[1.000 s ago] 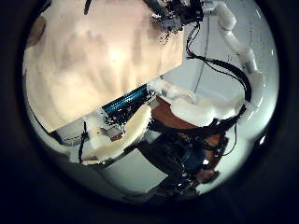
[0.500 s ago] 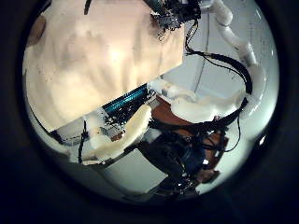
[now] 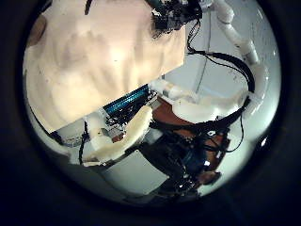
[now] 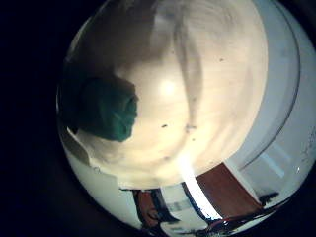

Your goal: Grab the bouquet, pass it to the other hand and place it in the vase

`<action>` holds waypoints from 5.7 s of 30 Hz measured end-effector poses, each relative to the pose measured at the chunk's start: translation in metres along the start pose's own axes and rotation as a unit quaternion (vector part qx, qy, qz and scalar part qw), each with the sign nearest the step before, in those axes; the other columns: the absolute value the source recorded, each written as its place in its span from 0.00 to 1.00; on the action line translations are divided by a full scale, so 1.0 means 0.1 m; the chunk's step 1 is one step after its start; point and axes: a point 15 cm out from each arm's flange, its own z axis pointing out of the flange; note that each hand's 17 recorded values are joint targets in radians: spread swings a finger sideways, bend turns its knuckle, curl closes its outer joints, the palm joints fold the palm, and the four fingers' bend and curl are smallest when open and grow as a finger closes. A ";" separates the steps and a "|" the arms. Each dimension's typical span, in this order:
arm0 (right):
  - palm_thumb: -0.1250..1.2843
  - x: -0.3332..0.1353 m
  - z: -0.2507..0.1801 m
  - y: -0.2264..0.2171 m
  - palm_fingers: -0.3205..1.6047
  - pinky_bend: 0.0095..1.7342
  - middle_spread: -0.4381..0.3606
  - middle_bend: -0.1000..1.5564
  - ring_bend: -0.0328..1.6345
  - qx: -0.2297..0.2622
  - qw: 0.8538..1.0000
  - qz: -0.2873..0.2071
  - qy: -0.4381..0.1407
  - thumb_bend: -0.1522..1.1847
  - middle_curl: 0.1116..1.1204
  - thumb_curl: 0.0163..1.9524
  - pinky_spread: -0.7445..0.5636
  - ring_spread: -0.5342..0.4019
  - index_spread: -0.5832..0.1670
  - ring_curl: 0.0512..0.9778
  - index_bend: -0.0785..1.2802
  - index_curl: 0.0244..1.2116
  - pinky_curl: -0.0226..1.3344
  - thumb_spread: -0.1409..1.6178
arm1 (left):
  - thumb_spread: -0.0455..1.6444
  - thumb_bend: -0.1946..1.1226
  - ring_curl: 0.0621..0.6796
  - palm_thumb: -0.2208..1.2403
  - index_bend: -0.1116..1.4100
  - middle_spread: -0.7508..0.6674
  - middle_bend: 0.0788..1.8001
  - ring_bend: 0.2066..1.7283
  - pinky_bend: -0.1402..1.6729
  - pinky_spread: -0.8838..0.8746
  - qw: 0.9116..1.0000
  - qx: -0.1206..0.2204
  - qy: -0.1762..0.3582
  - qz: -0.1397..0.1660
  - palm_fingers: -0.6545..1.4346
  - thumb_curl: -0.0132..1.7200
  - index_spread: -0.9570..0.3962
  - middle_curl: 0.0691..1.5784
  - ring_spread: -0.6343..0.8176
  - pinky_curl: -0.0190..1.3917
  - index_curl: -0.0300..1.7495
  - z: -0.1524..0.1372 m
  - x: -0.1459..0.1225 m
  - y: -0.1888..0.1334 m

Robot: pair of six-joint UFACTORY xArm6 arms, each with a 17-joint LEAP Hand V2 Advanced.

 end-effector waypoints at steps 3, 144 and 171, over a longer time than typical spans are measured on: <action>0.71 -0.03 -0.08 0.04 0.66 0.16 0.44 0.41 0.50 -0.013 1.000 -0.006 0.011 0.10 0.34 0.25 0.47 0.35 0.44 0.26 0.25 0.29 0.16 0.60 | 0.59 0.13 0.25 0.41 0.20 0.76 0.06 0.05 0.18 0.81 1.000 0.000 0.000 0.000 0.41 0.18 0.82 0.15 0.83 0.18 0.27 0.00 0.00 0.01; 0.93 -1.95 -2.06 2.58 0.76 0.60 0.38 0.84 0.89 0.026 0.695 -0.454 -0.556 0.10 0.66 0.47 0.36 0.38 0.49 0.59 0.90 0.67 0.81 0.17 | 0.56 0.17 0.46 0.61 0.21 0.25 0.51 0.59 0.52 0.23 0.734 0.222 0.627 0.135 0.87 0.23 0.62 0.39 0.15 0.31 0.23 -2.00 0.96 0.26; 0.66 -1.85 -1.86 2.37 0.07 0.36 0.46 0.34 0.46 0.046 0.721 -0.390 -0.571 0.08 0.32 0.29 0.60 0.60 0.34 0.30 0.28 0.40 0.49 0.60 | 0.22 0.13 0.80 0.86 0.64 0.26 0.71 0.81 0.67 0.18 0.725 0.372 0.562 0.141 0.87 0.48 0.28 0.44 0.18 0.48 0.56 -2.44 0.64 0.43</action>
